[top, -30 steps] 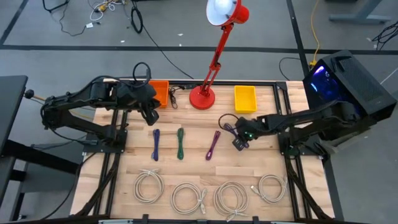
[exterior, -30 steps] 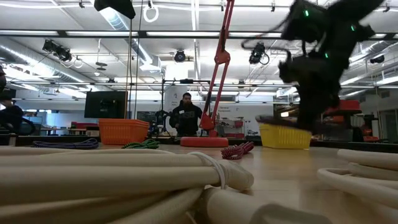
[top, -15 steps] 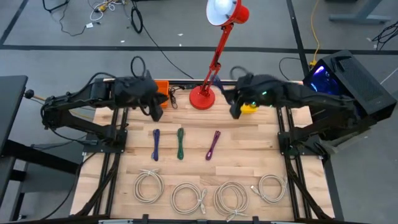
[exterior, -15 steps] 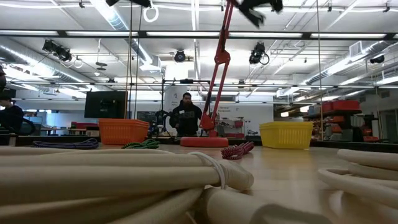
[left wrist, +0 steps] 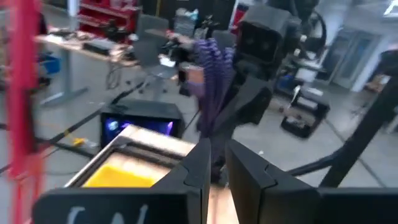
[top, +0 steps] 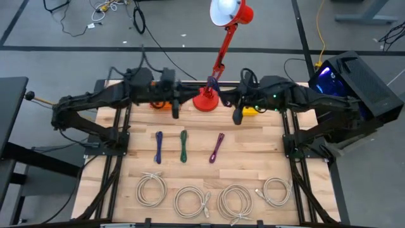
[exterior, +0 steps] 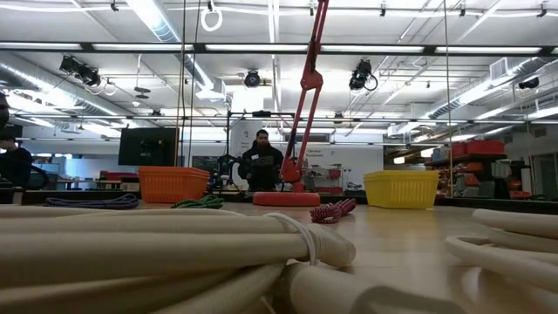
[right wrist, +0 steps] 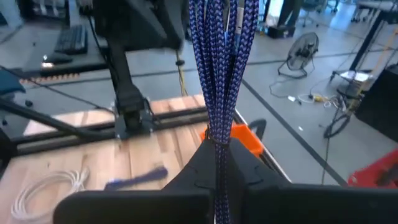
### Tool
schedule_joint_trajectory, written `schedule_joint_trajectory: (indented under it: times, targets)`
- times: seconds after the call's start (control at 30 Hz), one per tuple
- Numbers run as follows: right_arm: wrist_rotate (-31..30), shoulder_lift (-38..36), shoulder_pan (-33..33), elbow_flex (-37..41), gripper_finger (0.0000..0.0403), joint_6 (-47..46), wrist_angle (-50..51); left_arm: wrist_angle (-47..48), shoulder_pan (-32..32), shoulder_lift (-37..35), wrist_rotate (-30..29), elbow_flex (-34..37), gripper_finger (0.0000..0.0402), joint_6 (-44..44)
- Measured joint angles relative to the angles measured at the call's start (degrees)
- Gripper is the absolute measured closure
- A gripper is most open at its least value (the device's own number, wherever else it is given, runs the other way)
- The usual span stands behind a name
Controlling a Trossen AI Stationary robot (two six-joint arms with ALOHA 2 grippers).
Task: Pick & Place USB Port
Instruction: Put the blue and black charger cable into the orange bin
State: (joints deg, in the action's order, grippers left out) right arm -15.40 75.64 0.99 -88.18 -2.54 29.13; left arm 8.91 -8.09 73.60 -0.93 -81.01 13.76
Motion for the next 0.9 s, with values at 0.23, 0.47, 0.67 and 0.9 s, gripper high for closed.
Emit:
schedule_joint_trajectory:
  times: [0.23,0.47,0.67,0.9]
  targets:
    - [0.2,0.8,-0.9,0.0,0.0398,1.5,-1.1,-5.0,-1.6,7.0,9.2,0.0,0.0323,4.2]
    - [2.4,0.7,-0.8,0.0,0.0398,1.5,-1.4,-11.2,-1.9,11.0,11.1,0.0,0.0227,6.8]
    - [2.6,0.7,-0.8,0.0,0.0398,1.4,0.0,-13.7,-2.3,10.5,9.8,0.0,0.0194,6.7]
    - [3.0,1.0,-0.8,0.0,0.0398,1.1,0.2,-19.4,-2.8,10.4,9.7,0.0,0.0214,6.2]
